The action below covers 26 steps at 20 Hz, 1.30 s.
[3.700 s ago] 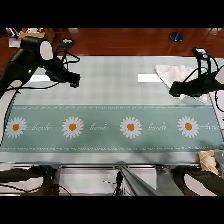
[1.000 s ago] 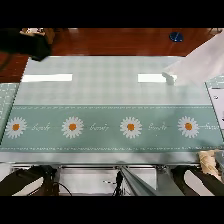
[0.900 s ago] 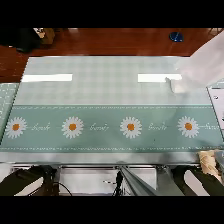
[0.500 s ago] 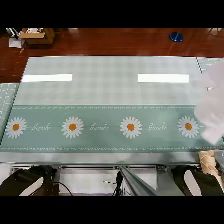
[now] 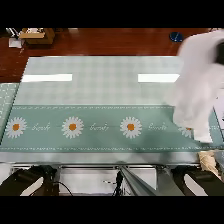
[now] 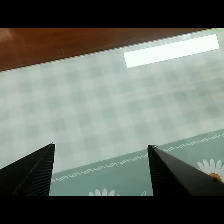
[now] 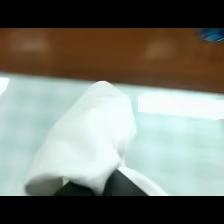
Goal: Fold the shirts.
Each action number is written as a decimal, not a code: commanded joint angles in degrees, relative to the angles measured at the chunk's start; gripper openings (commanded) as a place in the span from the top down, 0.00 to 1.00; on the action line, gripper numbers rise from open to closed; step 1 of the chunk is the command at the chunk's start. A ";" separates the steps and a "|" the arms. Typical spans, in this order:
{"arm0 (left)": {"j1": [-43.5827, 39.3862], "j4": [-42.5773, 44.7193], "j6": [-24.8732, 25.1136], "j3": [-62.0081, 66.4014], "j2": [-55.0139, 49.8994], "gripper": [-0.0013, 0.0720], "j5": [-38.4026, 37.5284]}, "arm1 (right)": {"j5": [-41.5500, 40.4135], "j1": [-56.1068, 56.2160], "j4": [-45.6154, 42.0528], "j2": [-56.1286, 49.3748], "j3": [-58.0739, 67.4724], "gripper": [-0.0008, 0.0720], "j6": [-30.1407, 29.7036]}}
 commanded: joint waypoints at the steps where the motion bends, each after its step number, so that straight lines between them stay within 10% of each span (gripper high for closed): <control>1: -0.02 0.04 0.94 0.07 0.04 0.00 -0.83 | -0.09 19.89 0.68 -12.44 0.00 0.96 3.19; 8: -0.02 0.07 1.05 -0.42 0.02 0.00 -1.16 | -13.94 42.95 0.46 -35.36 0.02 0.94 7.43; 10: -0.02 0.07 1.03 -1.97 0.02 0.00 -1.14 | -13.49 42.10 -0.11 -35.69 0.09 0.41 7.48; 11: -0.02 0.07 1.03 -3.45 0.02 0.00 -1.11 | -12.35 40.70 -1.11 -34.64 0.13 0.36 7.48; 18: -0.02 0.00 1.03 -26.84 -0.26 0.00 3.06 | 4.09 16.04 -25.24 -17.07 0.66 0.31 6.58; 26: 3.76 -2.64 3.15 -65.66 -0.02 0.04 18.14 | 11.04 -24.17 -1.07 -14.36 -3.21 0.31 -3.89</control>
